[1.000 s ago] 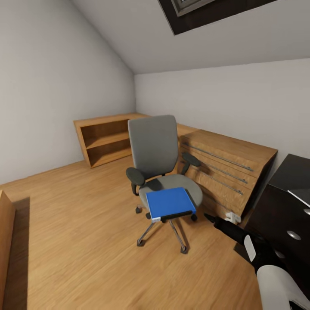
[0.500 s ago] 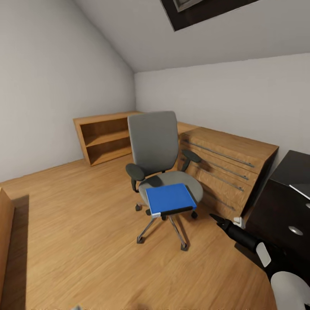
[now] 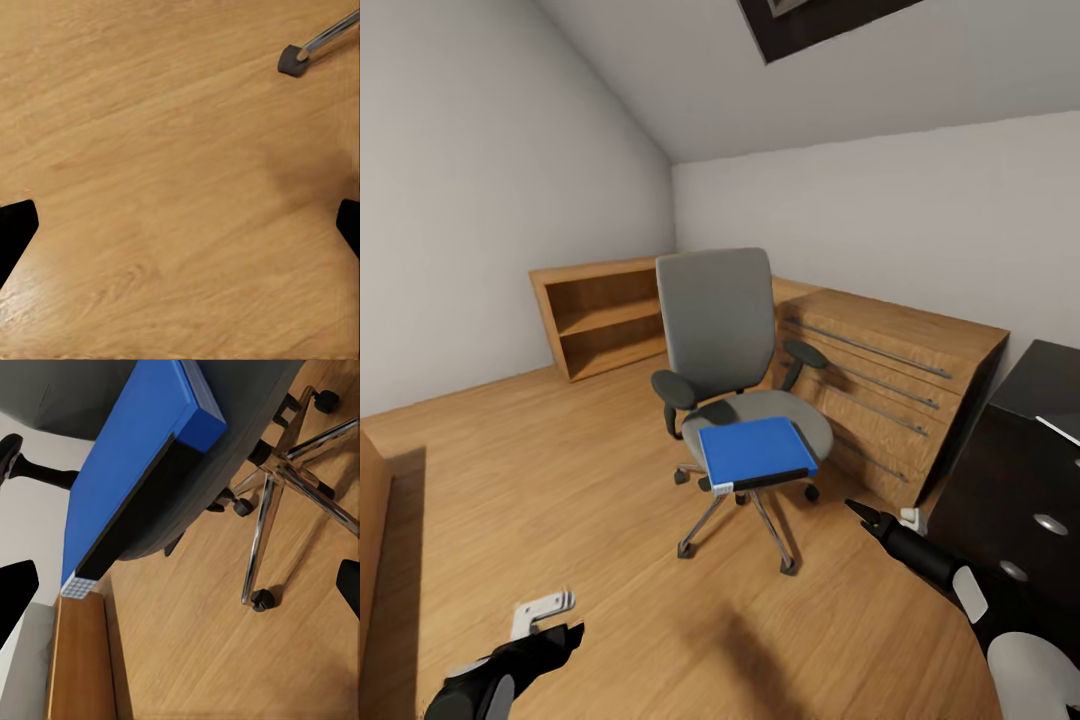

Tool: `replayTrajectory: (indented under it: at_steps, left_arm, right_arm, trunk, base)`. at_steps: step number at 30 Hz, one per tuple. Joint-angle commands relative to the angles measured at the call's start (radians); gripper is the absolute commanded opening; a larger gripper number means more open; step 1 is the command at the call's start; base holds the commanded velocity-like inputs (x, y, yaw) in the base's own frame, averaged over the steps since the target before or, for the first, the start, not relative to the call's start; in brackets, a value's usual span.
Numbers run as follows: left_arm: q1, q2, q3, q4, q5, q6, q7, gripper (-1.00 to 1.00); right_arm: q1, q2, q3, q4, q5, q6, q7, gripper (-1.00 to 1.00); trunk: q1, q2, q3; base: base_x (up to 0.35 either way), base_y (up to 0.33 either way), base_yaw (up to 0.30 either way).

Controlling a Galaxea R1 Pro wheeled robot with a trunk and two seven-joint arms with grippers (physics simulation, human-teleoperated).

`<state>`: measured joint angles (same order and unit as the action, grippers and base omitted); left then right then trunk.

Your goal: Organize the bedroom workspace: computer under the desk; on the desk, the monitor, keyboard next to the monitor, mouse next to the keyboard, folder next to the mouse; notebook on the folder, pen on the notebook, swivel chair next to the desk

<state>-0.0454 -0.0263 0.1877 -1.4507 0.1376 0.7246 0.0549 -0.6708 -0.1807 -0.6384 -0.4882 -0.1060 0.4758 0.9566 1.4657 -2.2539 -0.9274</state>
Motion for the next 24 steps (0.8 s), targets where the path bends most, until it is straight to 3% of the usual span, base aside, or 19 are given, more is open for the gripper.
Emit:
replayTrajectory:
  at_steps: [1, 8, 14, 20, 24]
  left_arm:
    - [-0.001, -0.001, 0.001, 0.007, 0.011, 0.003, 0.006, 1.00]
    - [-0.001, 0.001, 0.004, 0.110, 0.011, -0.021, 0.005, 1.00]
    - [-0.001, 0.003, 0.003, 0.171, 0.010, -0.140, 0.008, 1.00]
    - [-0.001, 0.003, 0.003, 0.185, 0.010, -0.157, 0.008, 1.00]
    - [-0.001, 0.001, 0.009, 0.202, 0.011, -0.176, 0.011, 1.00]
  right_arm:
    - [-0.001, 0.000, -0.003, 0.000, -0.004, 0.008, 0.002, 1.00]
    - [-0.001, 0.001, 0.000, 0.000, -0.005, 0.007, 0.003, 1.00]
    - [-0.001, 0.003, 0.001, 0.000, -0.002, -0.001, -0.002, 1.00]
    - [0.000, 0.006, 0.002, 0.001, -0.003, -0.005, -0.004, 1.00]
    - [-0.001, 0.025, -0.001, 0.001, -0.012, -0.005, -0.009, 1.00]
  trunk:
    - [0.000, -0.001, -0.001]
    - [0.000, -0.001, -0.001]
    - [0.000, -0.001, -0.001]
    - [0.000, -0.001, -0.001]
    - [0.000, -0.001, -0.001]
  base:
    - [0.000, 0.000, 0.000]
    - [0.000, 0.000, 0.000]
    - [0.000, 0.000, 0.000]
    - [0.143, 0.035, 0.000]
    - [0.104, 0.014, 0.000]
